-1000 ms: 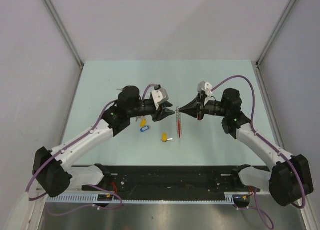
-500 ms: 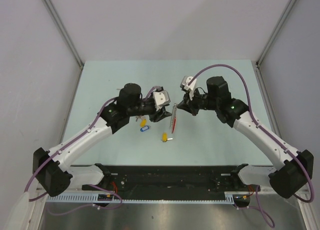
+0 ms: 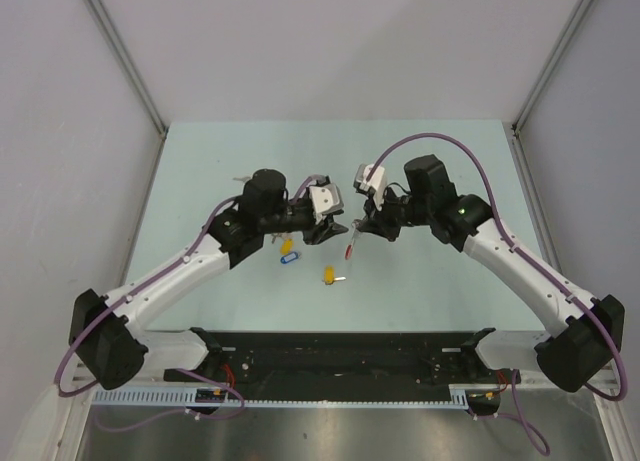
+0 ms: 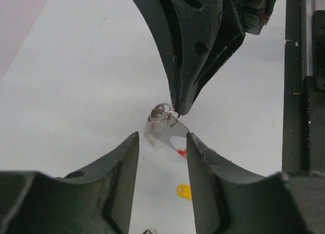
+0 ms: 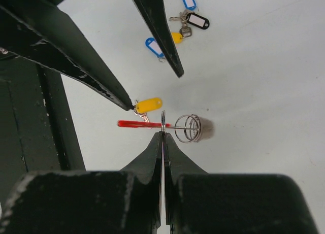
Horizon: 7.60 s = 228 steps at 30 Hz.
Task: Put the keys on the keyring
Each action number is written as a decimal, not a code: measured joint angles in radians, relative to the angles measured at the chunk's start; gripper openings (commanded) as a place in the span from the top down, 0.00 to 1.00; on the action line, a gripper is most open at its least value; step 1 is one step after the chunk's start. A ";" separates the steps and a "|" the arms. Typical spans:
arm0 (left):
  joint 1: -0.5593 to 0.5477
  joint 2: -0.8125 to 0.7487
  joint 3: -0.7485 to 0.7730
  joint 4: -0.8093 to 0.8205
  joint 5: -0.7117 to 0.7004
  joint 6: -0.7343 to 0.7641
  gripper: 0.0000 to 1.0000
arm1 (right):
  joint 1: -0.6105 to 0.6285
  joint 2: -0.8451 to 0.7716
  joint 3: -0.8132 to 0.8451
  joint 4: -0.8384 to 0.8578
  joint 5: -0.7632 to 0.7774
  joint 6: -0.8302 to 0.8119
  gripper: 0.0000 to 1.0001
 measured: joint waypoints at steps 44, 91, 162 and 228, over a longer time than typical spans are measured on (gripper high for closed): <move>-0.014 0.100 0.012 0.011 0.138 -0.043 1.00 | 0.024 0.021 0.005 -0.038 -0.034 -0.031 0.73; -0.014 0.301 -0.460 1.215 -0.039 -0.558 1.00 | -0.057 -0.162 -0.856 1.326 0.223 0.682 0.65; -0.026 0.178 -0.359 0.593 -0.133 -0.204 0.46 | 0.014 -0.077 -0.785 1.280 0.226 0.386 1.00; -0.207 0.252 -0.364 0.840 -0.553 0.002 1.00 | 0.021 -0.084 -0.774 1.249 0.241 0.350 1.00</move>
